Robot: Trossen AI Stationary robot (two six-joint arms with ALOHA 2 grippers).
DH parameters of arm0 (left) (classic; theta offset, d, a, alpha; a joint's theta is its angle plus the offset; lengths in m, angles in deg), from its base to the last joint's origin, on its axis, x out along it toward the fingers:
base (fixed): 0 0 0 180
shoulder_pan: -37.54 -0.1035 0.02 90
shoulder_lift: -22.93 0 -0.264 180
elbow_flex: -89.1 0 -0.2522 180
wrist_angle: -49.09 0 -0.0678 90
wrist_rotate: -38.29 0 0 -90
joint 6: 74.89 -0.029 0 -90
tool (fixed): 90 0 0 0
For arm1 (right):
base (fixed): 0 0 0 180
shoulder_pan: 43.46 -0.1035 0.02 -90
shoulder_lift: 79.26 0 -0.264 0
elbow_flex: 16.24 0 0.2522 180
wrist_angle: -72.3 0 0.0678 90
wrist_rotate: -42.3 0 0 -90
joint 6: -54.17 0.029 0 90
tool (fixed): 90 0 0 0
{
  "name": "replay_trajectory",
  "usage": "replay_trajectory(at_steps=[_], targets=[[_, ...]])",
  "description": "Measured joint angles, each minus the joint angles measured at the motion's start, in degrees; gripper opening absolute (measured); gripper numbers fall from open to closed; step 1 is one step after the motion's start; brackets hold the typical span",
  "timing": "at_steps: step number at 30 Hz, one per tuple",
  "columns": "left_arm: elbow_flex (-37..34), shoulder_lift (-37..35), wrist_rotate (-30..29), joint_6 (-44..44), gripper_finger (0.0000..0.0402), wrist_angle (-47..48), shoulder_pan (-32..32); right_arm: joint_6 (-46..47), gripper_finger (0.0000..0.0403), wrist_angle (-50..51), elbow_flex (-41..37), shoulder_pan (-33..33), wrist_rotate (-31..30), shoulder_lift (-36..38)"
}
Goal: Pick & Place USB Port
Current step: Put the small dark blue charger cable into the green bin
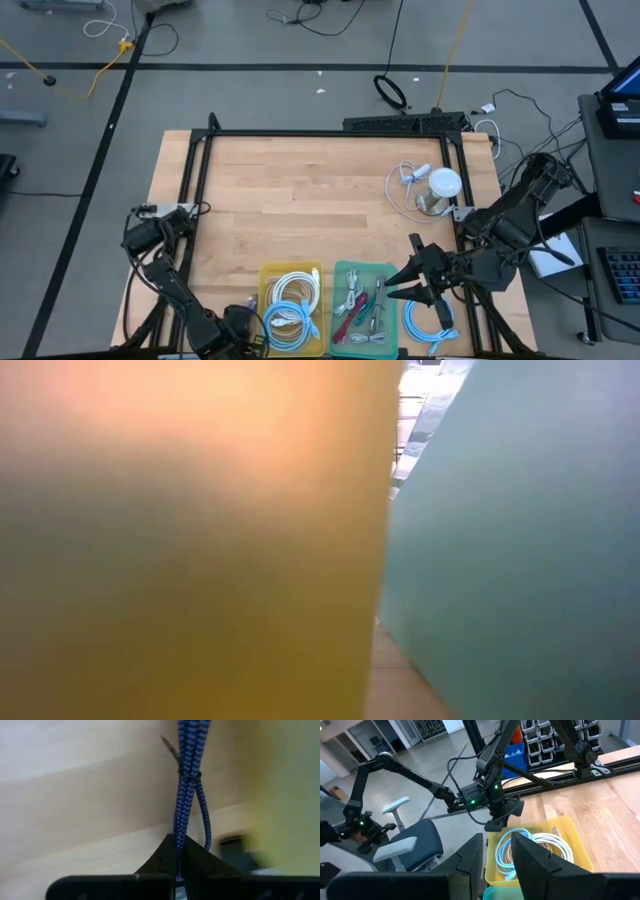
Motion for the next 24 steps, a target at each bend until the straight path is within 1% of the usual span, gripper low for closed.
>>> replay_trajectory(at_steps=[2,3,6,9,12,13,14,16,17,18,19,20,21,24], targets=[[0.4,-1.3,-3.7,1.2,0.0007,1.8,0.4,0.0,0.0093,0.0,0.0,0.0,0.0,0.0],[1.3,-2.3,-5.3,1.6,0.0006,4.6,0.7,0.0,0.0093,0.0,0.0,0.0,0.0,0.0],[5.1,-5.2,-6.9,1.7,0.0005,15.9,1.0,-0.1,0.0093,-0.1,0.0,0.0,0.0,0.0],[9.2,-7.9,-11.4,1.7,0.0004,28.6,0.1,-0.6,0.0093,-0.5,0.0,0.1,-0.1,0.0],[13.5,-11.1,-20.5,0.9,0.0004,38.9,-1.8,-3.1,0.0093,-2.6,0.0,1.1,-0.3,-0.2],[14.6,-12.1,-24.9,0.6,0.0004,41.6,-2.3,-4.2,0.0093,-3.6,0.0,1.7,-0.6,-0.5],[15.3,-13.1,-30.4,0.0,0.0004,43.6,-2.9,-5.5,0.0093,-4.8,0.0,2.3,-1.4,-0.9],[16.4,-15.6,-43.9,0.1,0.0004,44.7,-4.2,-6.6,0.0093,-7.3,0.0,4.0,-4.9,-2.0],[16.6,-16.9,-50.9,0.0,0.0004,43.9,-4.8,-5.4,0.0095,-8.7,0.0,5.3,-7.3,-2.7],[16.7,-17.9,-56.7,-1.1,0.0004,42.5,-5.6,-3.4,0.0098,-9.8,0.0,6.9,-8.1,-3.5],[16.7,-18.6,-60.7,-3.3,0.0004,40.6,-6.7,-1.8,0.0103,-10.9,0.0,9.0,-7.5,-4.1],[16.6,-18.9,-63.2,-6.4,0.0004,38.2,-7.7,-0.3,0.0109,-12.2,0.0,11.3,-5.6,-5.0],[16.6,-19.1,-64.5,-10.3,0.0004,35.3,-8.6,1.5,0.0117,-14.4,0.0,13.7,-2.2,-6.0],[16.5,-19.6,-64.8,-24.4,0.0004,25.5,-10.9,7.4,0.0146,-24.2,0.0,20.3,11.1,-9.7]])
